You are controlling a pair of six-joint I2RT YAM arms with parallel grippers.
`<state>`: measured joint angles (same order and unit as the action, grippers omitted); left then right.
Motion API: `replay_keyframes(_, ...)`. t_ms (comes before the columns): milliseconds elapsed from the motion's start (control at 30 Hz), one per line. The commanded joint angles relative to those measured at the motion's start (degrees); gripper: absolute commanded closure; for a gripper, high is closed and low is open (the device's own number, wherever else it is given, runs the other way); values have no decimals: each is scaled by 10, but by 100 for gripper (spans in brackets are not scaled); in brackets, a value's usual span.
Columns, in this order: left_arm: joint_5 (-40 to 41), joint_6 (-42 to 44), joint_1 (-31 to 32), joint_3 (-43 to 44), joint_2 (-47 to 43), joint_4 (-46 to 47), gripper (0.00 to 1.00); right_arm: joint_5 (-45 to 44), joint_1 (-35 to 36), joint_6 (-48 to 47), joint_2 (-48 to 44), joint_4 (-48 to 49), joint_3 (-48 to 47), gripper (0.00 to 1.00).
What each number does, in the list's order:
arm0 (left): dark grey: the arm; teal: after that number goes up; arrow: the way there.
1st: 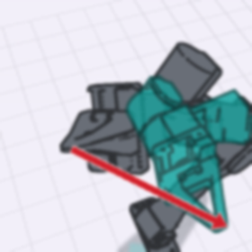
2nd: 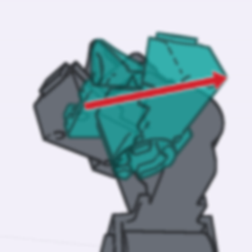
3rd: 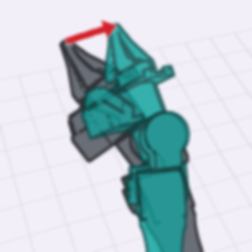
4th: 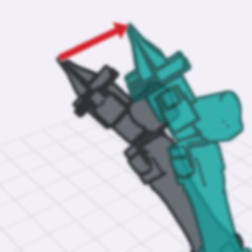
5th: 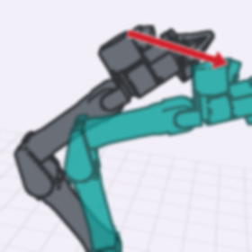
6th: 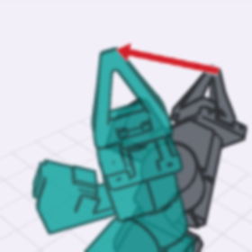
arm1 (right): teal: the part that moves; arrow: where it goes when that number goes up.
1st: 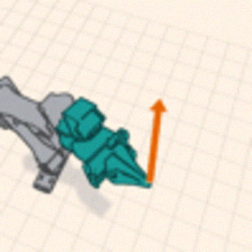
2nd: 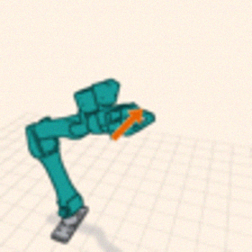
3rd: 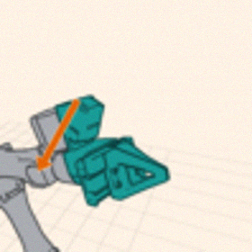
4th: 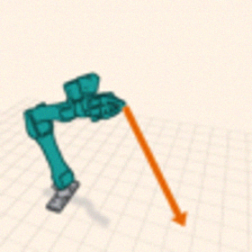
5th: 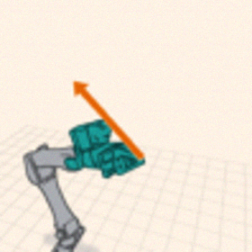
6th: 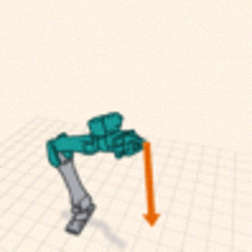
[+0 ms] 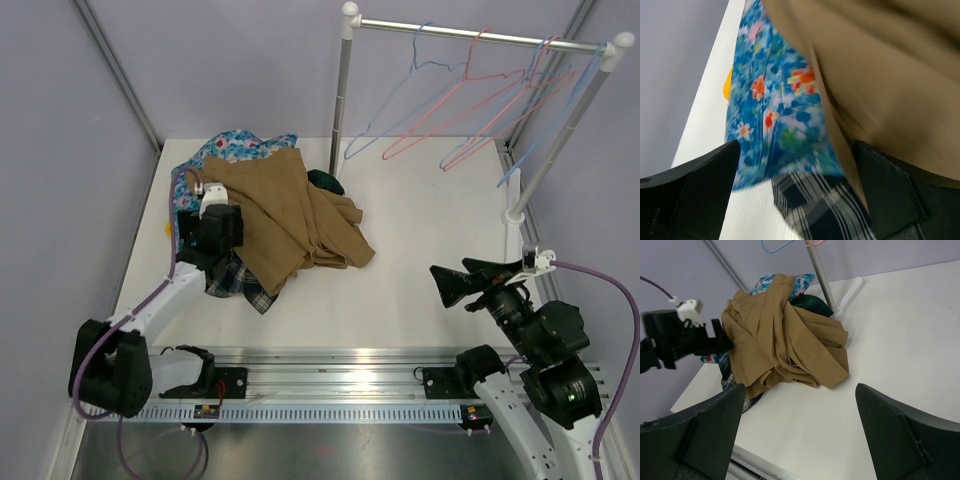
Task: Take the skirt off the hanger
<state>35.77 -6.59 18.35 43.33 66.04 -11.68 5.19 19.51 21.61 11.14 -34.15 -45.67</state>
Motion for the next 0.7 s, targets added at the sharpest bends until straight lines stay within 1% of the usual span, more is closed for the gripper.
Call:
replay_keyframes(0,71,-4,-47,-86,36,253,1,26,18,4,1,29,8,1)
replay_keyframes(33,50,10,-50,-110,56,307,1,29,23,8,5,31,10,1)
replay_keyframes(67,40,29,-51,-136,69,408,1,32,30,12,7,32,13,1)
replay_keyframes(100,39,52,-54,-169,84,453,1,41,36,9,13,41,18,1)
replay_keyframes(133,22,61,-56,-178,103,481,1,46,39,6,17,45,22,1)
replay_keyframes(167,31,88,-57,-176,126,502,2,46,42,5,19,48,24,1)
replay_keyframes(233,-9,121,-58,-198,131,561,1,42,51,3,26,57,30,1)
replay_keyframes(267,-18,117,-68,-204,126,575,1,40,55,1,29,58,32,1)
replay_keyframes(300,-36,91,-97,-207,116,570,1,27,59,-2,35,58,36,1)
replay_keyframes(333,-112,89,-113,-231,109,588,2,21,61,-4,39,59,37,1)
replay_keyframes(367,-134,80,-127,-236,103,594,3,11,62,-9,42,59,37,1)
replay_keyframes(500,-179,89,-135,-248,89,609,5,24,63,-24,51,82,53,1)
replay_keyframes(533,-184,90,-134,-267,85,636,3,37,63,-24,56,90,59,1)
replay_keyframes(600,-199,102,-129,-286,76,661,2,52,62,-26,61,95,60,1)
replay_keyframes(667,-185,107,-120,-302,68,687,1,67,63,-30,71,96,61,0)
